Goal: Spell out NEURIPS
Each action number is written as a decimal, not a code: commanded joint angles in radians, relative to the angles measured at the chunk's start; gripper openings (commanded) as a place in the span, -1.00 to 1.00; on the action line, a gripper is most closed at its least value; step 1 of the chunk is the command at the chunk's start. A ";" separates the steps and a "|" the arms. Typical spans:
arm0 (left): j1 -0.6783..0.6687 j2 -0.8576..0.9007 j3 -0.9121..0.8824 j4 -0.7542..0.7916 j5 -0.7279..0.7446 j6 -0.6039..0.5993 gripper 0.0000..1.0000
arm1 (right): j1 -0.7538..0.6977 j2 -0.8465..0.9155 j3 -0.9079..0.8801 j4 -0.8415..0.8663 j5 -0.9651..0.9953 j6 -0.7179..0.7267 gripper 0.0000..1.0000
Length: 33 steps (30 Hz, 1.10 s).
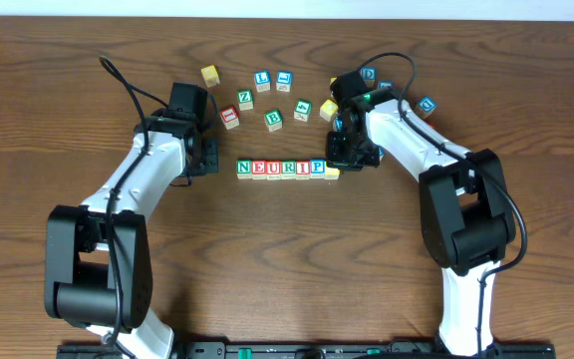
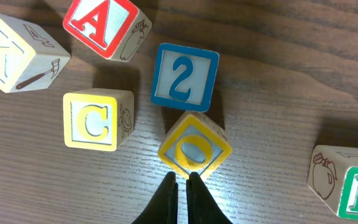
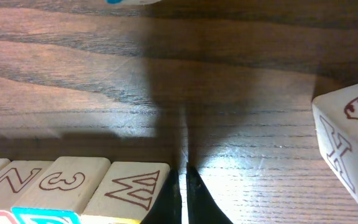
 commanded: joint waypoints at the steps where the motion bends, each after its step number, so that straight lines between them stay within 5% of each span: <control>1: 0.002 -0.034 0.046 -0.016 -0.020 0.018 -0.85 | -0.017 -0.025 0.034 -0.009 0.001 -0.042 -0.98; 17: 0.070 -0.343 0.163 -0.151 -0.020 0.022 -0.82 | -0.070 -0.204 0.184 -0.138 0.047 -0.138 -0.94; 24: 0.120 -0.555 0.163 -0.155 -0.020 0.021 -0.10 | -0.080 -0.386 0.184 -0.170 0.092 -0.145 -0.76; 28: 0.119 -0.634 0.163 -0.159 -0.020 0.021 0.01 | -0.081 -0.481 0.184 -0.175 0.098 -0.145 -0.61; 31: 0.119 -0.664 0.163 -0.183 -0.020 0.020 0.60 | -0.081 -0.545 0.184 -0.181 0.101 -0.145 -0.31; 32: 0.119 -0.668 0.163 -0.195 -0.020 0.020 0.95 | -0.081 -0.563 0.184 -0.184 0.105 -0.145 -0.21; 33: 0.119 -0.669 0.163 -0.204 -0.020 0.020 0.95 | -0.081 -0.575 0.184 -0.187 0.108 -0.145 -0.10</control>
